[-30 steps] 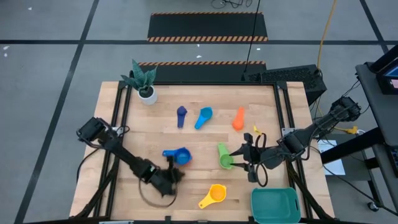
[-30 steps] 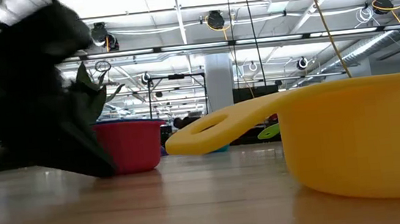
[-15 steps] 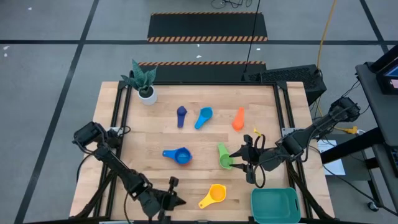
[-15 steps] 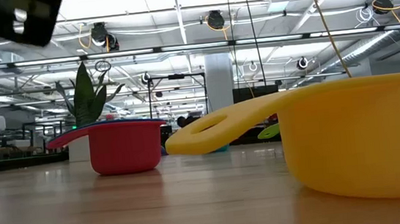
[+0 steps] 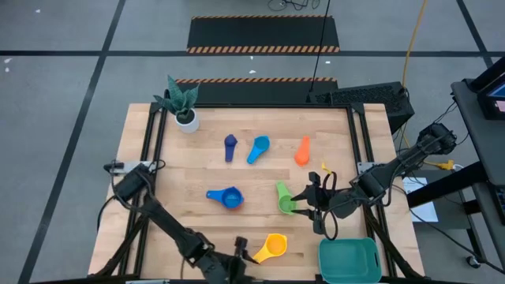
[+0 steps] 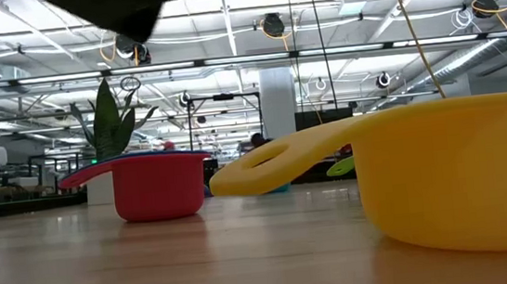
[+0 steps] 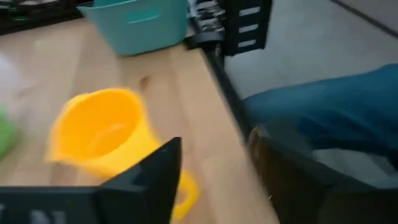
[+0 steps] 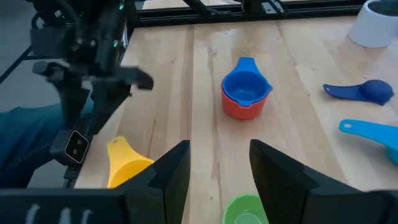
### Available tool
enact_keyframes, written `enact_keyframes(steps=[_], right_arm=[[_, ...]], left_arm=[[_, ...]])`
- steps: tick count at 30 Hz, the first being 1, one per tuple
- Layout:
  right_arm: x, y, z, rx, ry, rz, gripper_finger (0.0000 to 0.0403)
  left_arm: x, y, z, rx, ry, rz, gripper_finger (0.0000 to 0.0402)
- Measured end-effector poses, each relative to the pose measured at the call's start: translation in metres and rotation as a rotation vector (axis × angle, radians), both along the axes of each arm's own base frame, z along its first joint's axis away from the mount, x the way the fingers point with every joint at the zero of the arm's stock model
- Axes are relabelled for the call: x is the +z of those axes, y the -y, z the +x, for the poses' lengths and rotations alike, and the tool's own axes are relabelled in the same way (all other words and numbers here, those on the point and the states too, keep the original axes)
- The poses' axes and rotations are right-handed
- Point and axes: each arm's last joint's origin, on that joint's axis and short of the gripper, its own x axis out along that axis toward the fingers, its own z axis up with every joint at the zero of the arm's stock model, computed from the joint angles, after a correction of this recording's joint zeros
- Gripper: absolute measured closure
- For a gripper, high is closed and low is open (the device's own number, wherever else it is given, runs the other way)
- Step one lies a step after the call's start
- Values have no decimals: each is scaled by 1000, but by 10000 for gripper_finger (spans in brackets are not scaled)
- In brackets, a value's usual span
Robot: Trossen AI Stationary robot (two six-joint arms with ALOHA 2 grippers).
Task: Nest measuring cups in basket
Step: Stack the yellow measuring cup on top of the blue measuring cup
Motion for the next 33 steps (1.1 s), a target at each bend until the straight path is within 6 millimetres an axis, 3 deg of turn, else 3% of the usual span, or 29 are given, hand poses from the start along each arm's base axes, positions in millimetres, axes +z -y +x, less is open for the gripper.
enact_keyframes(steps=[5, 9, 12, 15, 19, 33], right_arm=[[2, 0, 0, 17, 17, -15, 243], [4, 1, -1, 19, 25, -12, 243], [5, 1, -2, 22, 30, -15, 243], [6, 1, -1, 26, 35, -21, 243], [6, 1, -1, 25, 36, -20, 243], [5, 1, -1, 27, 35, -22, 243]], left_arm=[[-7, 8, 16, 59, -2, 77, 103], [-10, 2, 18, 208, 2, 183, 74], [-11, -1, 19, 267, -10, 123, 61], [-15, -5, 21, 295, -52, 65, 52], [-28, -15, 24, 321, -106, 115, 50], [-33, -33, 26, 452, -157, 145, 50]])
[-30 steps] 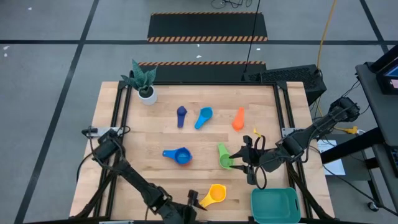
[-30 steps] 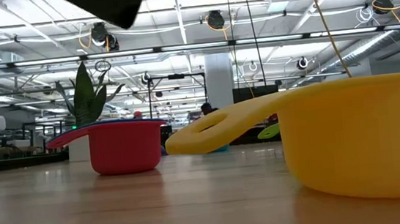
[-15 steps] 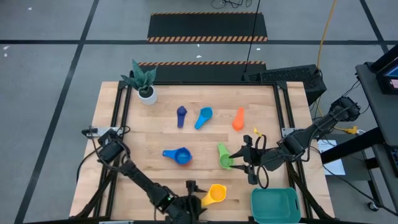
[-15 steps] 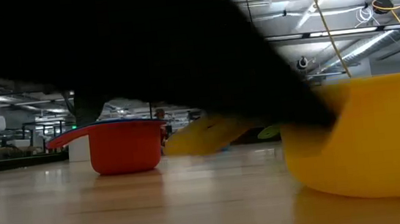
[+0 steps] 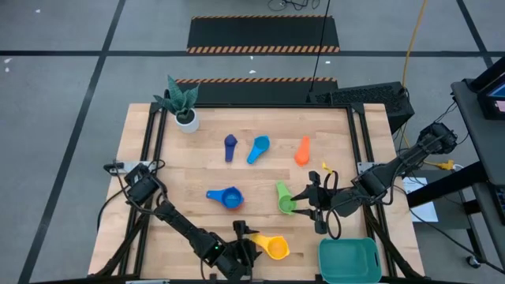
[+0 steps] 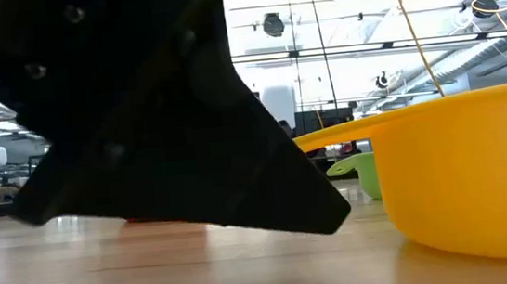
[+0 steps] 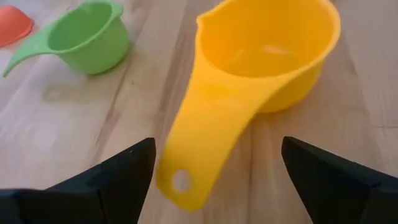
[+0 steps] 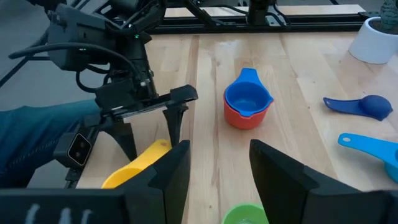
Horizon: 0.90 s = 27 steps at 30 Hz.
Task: Nest measuring cups in basket
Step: Stack the yellow measuring cup on top of the blue measuring cup
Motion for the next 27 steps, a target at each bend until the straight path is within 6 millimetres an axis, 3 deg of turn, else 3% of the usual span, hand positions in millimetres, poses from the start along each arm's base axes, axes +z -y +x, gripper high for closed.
enact_keyframes(steps=[20, 23, 27], right_arm=[[0, 0, 0, 2, 0, -4, 243], [0, 0, 0, 3, 0, -5, 243], [0, 0, 0, 10, 1, -17, 243]], left_arm=[[-1, 2, 0, -48, -41, -75, 52], [-1, 2, 0, -43, -39, -76, 69], [-1, 2, 0, -51, -42, -66, 122]])
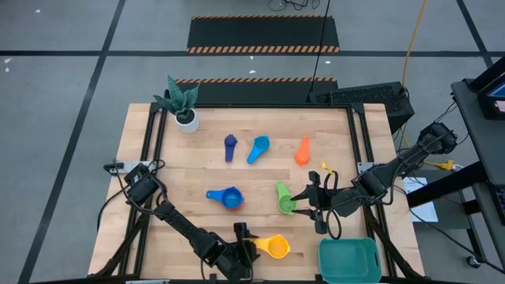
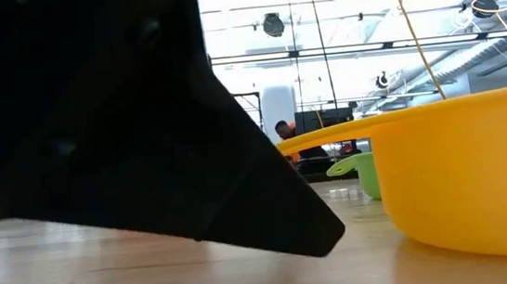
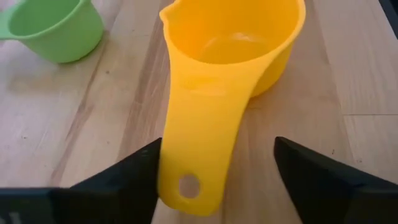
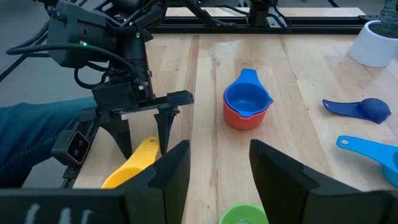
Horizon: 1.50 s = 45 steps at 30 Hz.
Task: Nest measuring cups in basket
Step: Stack the yellow measuring cup on top of the blue measuring cup
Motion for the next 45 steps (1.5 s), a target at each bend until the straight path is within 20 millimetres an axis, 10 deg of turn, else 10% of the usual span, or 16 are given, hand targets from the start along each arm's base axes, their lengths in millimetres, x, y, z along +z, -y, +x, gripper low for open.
enact_keyframes(steps=[12, 23, 45], right_arm=[[0, 0, 0, 1, 0, -3, 243], [0, 0, 0, 1, 1, -3, 243], [0, 0, 0, 1, 0, -4, 243]], left_arm=[[0, 1, 0, -17, -12, -10, 270], [25, -5, -10, -3, -45, 16, 256], [47, -19, -31, 30, -174, 127, 397]])
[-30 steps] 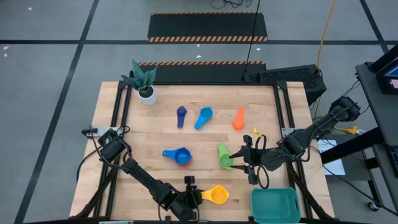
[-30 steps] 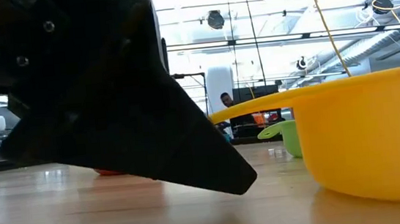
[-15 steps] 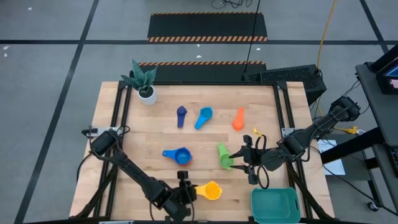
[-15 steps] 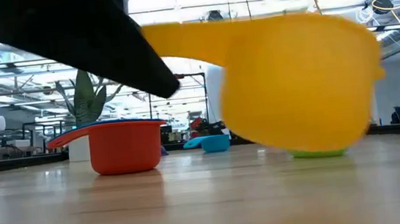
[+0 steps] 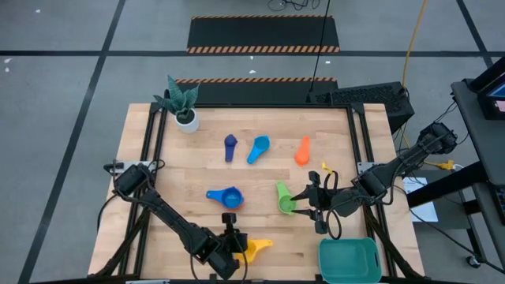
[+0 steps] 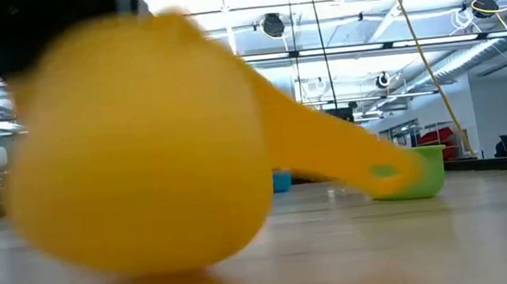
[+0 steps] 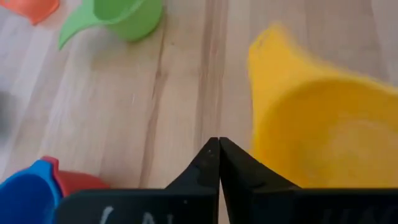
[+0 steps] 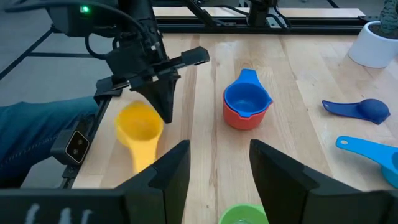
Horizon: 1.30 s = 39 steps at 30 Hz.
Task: Nest measuring cups in basket
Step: Stack the yellow measuring cup on top of the blue measuring cup
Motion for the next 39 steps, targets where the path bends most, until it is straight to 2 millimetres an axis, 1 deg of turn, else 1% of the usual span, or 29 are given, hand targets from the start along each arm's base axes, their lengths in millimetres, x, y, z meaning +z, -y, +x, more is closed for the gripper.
enact_keyframes(steps=[5, 9, 12, 15, 18, 20, 24, 27, 28, 30, 35, 37, 39], right_arm=[[0, 0, 0, 0, 0, 0, 243], [0, 0, 0, -1, 0, 0, 243], [0, 1, 1, -24, -1, 26, 243], [0, 5, 3, -65, -4, 70, 243], [-1, 8, 5, -91, -9, 84, 243], [-2, 9, 7, -98, -14, 81, 243], [-6, 11, 11, -115, -25, 79, 243], [-6, 13, 12, -121, -27, 79, 243], [-6, 13, 12, -123, -26, 79, 243], [-6, 14, 13, -125, -26, 80, 243], [-6, 14, 13, -124, -27, 79, 243], [-6, 14, 12, -122, -27, 76, 243], [-6, 14, 12, -121, -27, 76, 243]], left_arm=[[-3, -4, -6, 35, -56, 27, 382], [-1, -7, -12, 67, -84, 35, 390], [7, -5, -17, 70, -79, 16, 398], [20, -1, -26, 62, -60, -10, 392], [35, 9, -35, 18, -15, -50, 383], [40, 19, -39, -24, 26, -80, 382], [44, 42, -42, -199, 92, -71, 381], [36, 51, -41, -288, 97, -46, 377], [33, 53, -40, -293, 98, -50, 371], [33, 55, -36, -288, 132, -90, 349], [35, 57, -29, -252, 182, -183, 255], [36, 59, -27, -277, 193, -187, 219], [36, 62, -27, -310, 200, -203, 193]])
